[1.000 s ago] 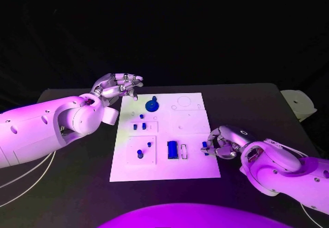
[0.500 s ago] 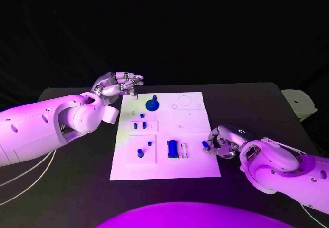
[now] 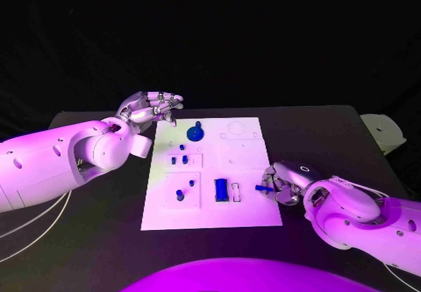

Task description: Assemble the parts on the task board

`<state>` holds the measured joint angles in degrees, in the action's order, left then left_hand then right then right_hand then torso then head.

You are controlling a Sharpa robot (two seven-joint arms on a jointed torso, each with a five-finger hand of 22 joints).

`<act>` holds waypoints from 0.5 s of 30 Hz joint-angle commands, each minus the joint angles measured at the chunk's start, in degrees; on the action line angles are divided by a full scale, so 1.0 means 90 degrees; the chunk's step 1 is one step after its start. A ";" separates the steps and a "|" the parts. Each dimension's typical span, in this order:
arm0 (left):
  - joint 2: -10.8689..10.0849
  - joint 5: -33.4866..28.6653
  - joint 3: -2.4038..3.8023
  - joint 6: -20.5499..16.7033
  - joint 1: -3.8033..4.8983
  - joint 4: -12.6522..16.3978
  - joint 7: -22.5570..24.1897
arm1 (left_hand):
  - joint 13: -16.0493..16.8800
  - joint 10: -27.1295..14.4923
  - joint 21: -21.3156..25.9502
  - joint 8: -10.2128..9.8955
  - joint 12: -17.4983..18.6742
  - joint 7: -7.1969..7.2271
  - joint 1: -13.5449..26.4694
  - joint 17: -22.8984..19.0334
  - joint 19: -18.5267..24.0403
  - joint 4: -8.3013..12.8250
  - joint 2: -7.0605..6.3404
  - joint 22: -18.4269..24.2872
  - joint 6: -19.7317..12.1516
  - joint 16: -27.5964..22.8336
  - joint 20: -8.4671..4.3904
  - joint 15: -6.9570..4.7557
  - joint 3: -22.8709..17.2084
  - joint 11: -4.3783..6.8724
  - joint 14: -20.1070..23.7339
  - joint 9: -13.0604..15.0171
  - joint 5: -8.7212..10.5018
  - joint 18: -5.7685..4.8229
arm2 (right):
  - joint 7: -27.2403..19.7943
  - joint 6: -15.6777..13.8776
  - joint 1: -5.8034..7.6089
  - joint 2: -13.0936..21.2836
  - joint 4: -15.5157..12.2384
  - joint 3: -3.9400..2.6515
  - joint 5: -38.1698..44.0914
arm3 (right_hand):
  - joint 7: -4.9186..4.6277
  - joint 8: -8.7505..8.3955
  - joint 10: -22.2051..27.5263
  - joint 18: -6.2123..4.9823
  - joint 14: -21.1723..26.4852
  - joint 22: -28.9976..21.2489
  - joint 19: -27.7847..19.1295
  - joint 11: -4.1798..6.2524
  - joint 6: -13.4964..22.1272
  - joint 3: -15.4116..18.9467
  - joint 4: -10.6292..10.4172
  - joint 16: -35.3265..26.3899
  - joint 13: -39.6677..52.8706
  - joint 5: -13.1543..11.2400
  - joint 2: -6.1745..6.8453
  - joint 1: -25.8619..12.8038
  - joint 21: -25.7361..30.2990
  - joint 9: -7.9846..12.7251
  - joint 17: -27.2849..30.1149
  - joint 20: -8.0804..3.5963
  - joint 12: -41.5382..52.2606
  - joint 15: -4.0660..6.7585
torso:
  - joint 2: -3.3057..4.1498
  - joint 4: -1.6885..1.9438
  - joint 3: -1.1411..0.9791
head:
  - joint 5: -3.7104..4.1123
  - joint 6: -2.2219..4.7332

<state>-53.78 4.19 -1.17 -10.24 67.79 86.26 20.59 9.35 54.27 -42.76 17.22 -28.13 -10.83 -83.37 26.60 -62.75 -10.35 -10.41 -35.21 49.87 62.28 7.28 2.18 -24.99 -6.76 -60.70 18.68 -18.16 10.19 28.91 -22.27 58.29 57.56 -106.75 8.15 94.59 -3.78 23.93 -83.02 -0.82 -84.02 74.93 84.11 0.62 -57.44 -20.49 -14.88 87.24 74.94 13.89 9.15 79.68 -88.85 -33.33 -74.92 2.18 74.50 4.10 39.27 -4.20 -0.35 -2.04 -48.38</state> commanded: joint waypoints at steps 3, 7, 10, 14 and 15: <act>-0.0001 -0.0028 0.0004 0.0097 0.0005 0.0024 0.0034 | 0.0009 -0.0041 0.0015 0.0020 -0.0022 0.0010 0.0037 -0.0008 0.0044 0.0005 0.0008 -0.0007 -0.0036 -0.0016 -0.0010 0.0020 -0.0033 -0.0003 0.0040 0.0006 -0.0020 0.0038 | 0.0217 0.0134 -0.0049 0.0016 0.0001 0.0043 0.0104 | 0.0031 0.0107 -0.0050 0.0072 -0.0500 0.1650 0.0624 0.0023 0.0072 -0.1171 0.0956 -0.0014 0.0560 0.0195 0.0038 -0.0430 -0.0040 -0.0105 -0.0836 -0.0031 -0.0029 0.0033 | -0.0005 -0.0002 -0.0002 | -0.0020 -0.0007; 0.0000 -0.0028 0.0004 0.0095 0.0005 0.0025 0.0035 | 0.0009 -0.0041 0.0015 0.0020 -0.0022 0.0010 0.0037 -0.0008 0.0044 0.0005 0.0008 -0.0007 -0.0036 -0.0016 -0.0010 0.0020 -0.0033 -0.0003 0.0040 0.0006 -0.0020 0.0038 | 0.0219 -0.0063 -0.0016 0.0038 -0.0133 0.0036 -0.0043 | 0.0028 0.0138 -0.0068 0.0078 -0.0502 0.1658 0.0634 0.0024 0.0100 -0.1300 0.0986 -0.0012 0.0570 0.0320 0.0023 -0.0567 -0.0068 -0.0153 -0.0843 -0.0035 -0.0012 0.0035 | -0.0001 0.0001 0.0002 | -0.0028 0.0011; 0.0005 -0.0028 0.0004 0.0096 0.0005 0.0024 0.0034 | 0.0009 -0.0041 0.0015 0.0020 -0.0022 0.0010 0.0037 -0.0008 0.0044 0.0005 0.0008 -0.0007 -0.0036 -0.0016 -0.0010 0.0020 -0.0033 -0.0003 0.0040 0.0006 -0.0020 0.0038 | 0.0219 -0.0248 0.0067 0.0038 -0.0273 0.0028 -0.0207 | 0.0027 0.0156 -0.0076 0.0081 -0.0504 0.1662 0.0639 0.0023 0.0110 -0.1350 0.0996 -0.0009 0.0573 0.0356 0.0030 -0.0656 -0.0082 -0.0180 -0.0851 -0.0036 -0.0006 0.0035 | -0.0003 0.0000 0.0004 | -0.0020 0.0013; 0.0013 -0.0028 0.0004 0.0098 0.0005 0.0024 0.0036 | 0.0009 -0.0041 0.0015 0.0020 -0.0022 0.0010 0.0037 -0.0008 0.0044 0.0005 0.0008 -0.0007 -0.0036 -0.0016 -0.0010 0.0020 -0.0033 -0.0003 0.0040 0.0006 -0.0020 0.0038 | 0.0214 -0.0462 0.0177 -0.0020 -0.0400 0.0022 -0.0434 | 0.0031 0.0169 -0.0086 0.0085 -0.0507 0.1666 0.0644 0.0025 0.0112 -0.1375 0.0990 -0.0003 0.0582 0.0347 0.0045 -0.0750 -0.0098 -0.0199 -0.0867 -0.0036 0.0009 0.0035 | -0.0002 -0.0002 0.0002 | -0.0013 0.0010; 0.0016 -0.0028 0.0004 0.0100 0.0005 0.0024 0.0036 | 0.0009 -0.0041 0.0015 0.0020 -0.0022 0.0010 0.0037 -0.0008 0.0044 0.0005 0.0008 -0.0007 -0.0036 -0.0016 -0.0010 0.0020 -0.0033 -0.0003 0.0040 0.0006 -0.0020 0.0038 | 0.0212 -0.0512 0.0198 -0.0052 -0.0425 0.0021 -0.0505 | 0.0033 0.0172 -0.0090 0.0085 -0.0507 0.1667 0.0645 0.0026 0.0111 -0.1381 0.0986 -0.0004 0.0586 0.0332 0.0051 -0.0782 -0.0101 -0.0204 -0.0864 -0.0036 0.0015 0.0036 | 0.0001 0.0001 0.0002 | -0.0008 0.0011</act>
<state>-53.77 4.19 -1.17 -10.24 67.79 86.31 20.56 9.34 54.28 -42.76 17.22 -28.13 -10.83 -83.37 26.60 -62.75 -10.35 -10.41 -35.21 49.87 62.28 7.28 2.18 -24.99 -6.76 -60.70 18.67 -18.16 10.19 30.17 -24.39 60.00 57.32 -110.19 8.30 92.66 -3.65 24.66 -83.43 -0.81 -84.02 74.92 84.11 1.03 -56.51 -28.87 -9.77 87.24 74.93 16.76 9.60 73.19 -89.53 -34.21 -74.91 2.17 74.50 4.10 39.24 -4.20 -0.31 -2.19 -48.27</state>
